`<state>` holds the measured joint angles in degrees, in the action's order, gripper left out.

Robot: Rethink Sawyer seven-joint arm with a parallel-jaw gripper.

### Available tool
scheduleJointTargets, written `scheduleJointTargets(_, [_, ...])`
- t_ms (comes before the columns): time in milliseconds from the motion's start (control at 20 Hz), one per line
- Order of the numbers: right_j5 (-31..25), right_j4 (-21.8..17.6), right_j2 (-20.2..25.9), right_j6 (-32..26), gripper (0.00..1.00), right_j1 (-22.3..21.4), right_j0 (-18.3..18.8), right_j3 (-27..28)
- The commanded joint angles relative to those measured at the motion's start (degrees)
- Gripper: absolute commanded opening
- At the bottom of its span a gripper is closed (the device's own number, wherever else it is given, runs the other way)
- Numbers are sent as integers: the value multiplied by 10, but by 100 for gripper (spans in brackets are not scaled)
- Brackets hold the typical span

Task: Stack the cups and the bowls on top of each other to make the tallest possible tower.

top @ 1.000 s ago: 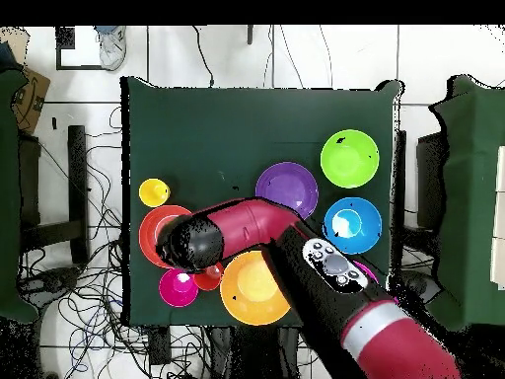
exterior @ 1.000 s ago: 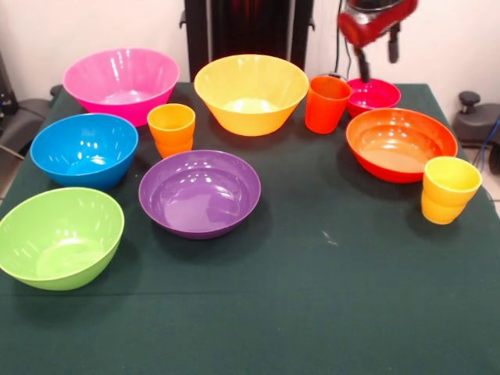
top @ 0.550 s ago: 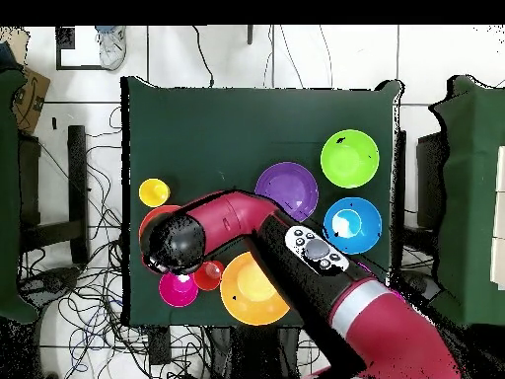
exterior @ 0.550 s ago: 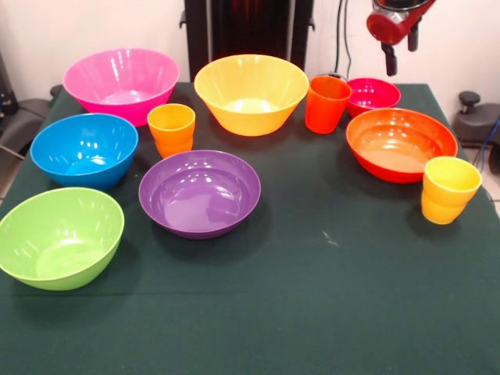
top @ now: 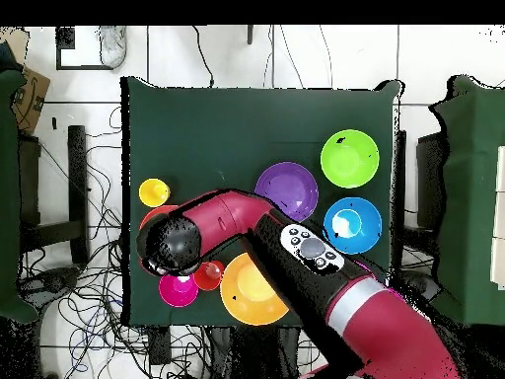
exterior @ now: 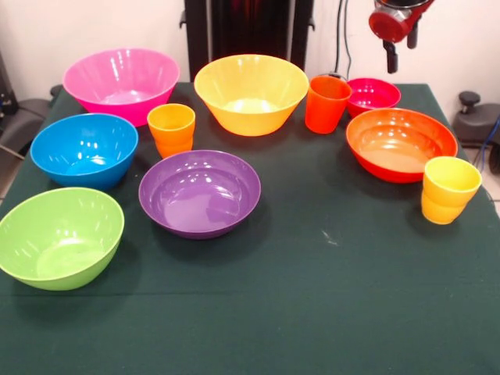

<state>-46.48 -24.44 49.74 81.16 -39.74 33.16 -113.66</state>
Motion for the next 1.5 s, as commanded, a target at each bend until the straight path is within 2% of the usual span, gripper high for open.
scheduleJointTargets(50, [-37, -59, -5, -77, 100, 7, -11, 15])
scheduleJointTargets(500, [-28, -110, -27, -83, 100, 12, 8, -28])
scheduleJointTargets(700, [-30, -132, -33, -82, 100, 10, 11, -28])
scheduleJointTargets(950, [-5, -165, -43, -60, 100, 18, 11, -44])
scheduleJointTargets(1200, [12, -169, -40, -26, 100, 3, 13, -70])
scheduleJointTargets(1500, [1, -156, -26, -32, 100, -1, 30, -76])
